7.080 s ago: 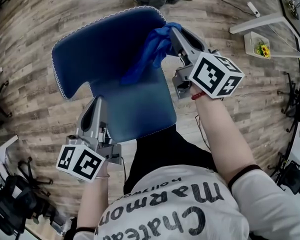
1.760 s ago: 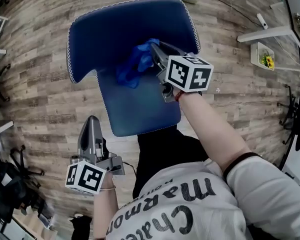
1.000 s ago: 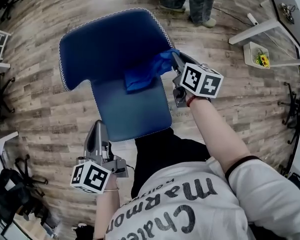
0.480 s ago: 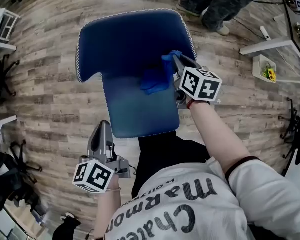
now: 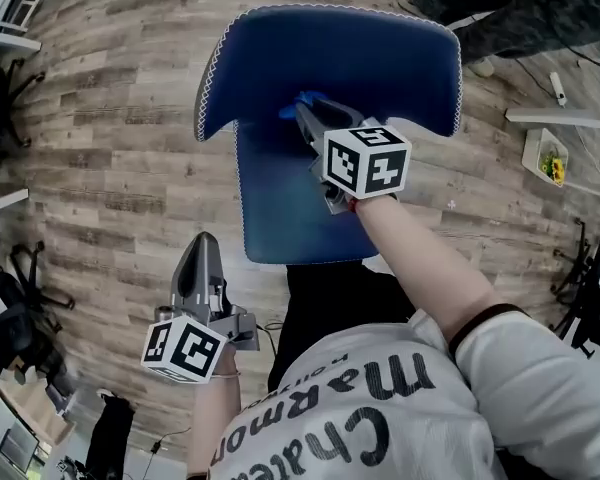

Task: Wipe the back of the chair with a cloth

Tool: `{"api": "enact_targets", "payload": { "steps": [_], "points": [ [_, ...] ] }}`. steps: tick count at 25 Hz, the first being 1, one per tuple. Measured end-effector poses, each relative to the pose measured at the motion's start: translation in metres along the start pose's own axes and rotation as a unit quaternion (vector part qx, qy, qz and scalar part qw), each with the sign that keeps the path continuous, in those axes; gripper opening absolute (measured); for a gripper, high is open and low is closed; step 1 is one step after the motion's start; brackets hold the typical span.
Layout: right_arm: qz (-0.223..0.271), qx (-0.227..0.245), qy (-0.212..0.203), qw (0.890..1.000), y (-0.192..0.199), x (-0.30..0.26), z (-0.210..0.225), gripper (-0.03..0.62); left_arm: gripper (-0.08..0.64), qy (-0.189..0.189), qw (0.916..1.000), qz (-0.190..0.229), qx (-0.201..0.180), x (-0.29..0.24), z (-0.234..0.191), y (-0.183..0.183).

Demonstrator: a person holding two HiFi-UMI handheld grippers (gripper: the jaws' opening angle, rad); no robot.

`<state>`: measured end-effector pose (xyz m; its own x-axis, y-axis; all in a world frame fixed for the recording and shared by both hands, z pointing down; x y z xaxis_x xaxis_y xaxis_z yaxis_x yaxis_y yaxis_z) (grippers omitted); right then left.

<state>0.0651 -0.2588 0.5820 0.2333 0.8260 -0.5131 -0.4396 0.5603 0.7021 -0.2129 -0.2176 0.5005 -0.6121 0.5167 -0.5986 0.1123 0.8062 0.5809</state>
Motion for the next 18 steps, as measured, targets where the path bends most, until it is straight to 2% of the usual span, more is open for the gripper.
{"api": "enact_targets", "payload": {
  "steps": [5,7,9,11,15,18],
  "points": [
    [-0.055,0.074,-0.087,0.992,0.013,-0.042,-0.058,0.069,0.008,-0.013,0.9998,-0.008,0.015,-0.008,-0.026,-0.01],
    [-0.064,0.086,-0.136,0.985,0.018,-0.055,-0.078,0.069,0.008,-0.014,0.9996,-0.016,0.019,-0.013,-0.032,-0.012],
    [-0.073,0.087,-0.161,0.98,0.022,-0.066,-0.088,0.069,0.008,-0.013,0.9995,-0.02,0.02,-0.019,-0.036,-0.015],
    [-0.075,0.076,-0.158,0.982,0.024,-0.073,-0.087,0.069,0.008,-0.01,0.9995,-0.024,0.02,-0.024,-0.038,-0.018],
    [-0.061,0.033,-0.128,0.989,0.021,-0.075,-0.068,0.069,0.008,-0.005,0.9993,-0.034,0.015,-0.034,-0.04,-0.022],
    [-0.061,0.019,-0.109,0.992,0.02,-0.074,-0.052,0.07,0.008,-0.002,0.9991,-0.041,0.012,-0.042,-0.039,-0.023]
  ]
}}
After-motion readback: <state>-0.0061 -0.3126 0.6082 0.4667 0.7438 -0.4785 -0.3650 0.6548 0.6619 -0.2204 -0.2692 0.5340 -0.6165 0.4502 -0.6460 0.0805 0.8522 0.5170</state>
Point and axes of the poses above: the fingertips, and each gripper's own axes: x backward along the fingers, z to its right, y out of its underside, the point moved 5 cm from there along x, backward along the fingers, and after that the axes turned 5 degrees about -y, right-handed, at the moved point
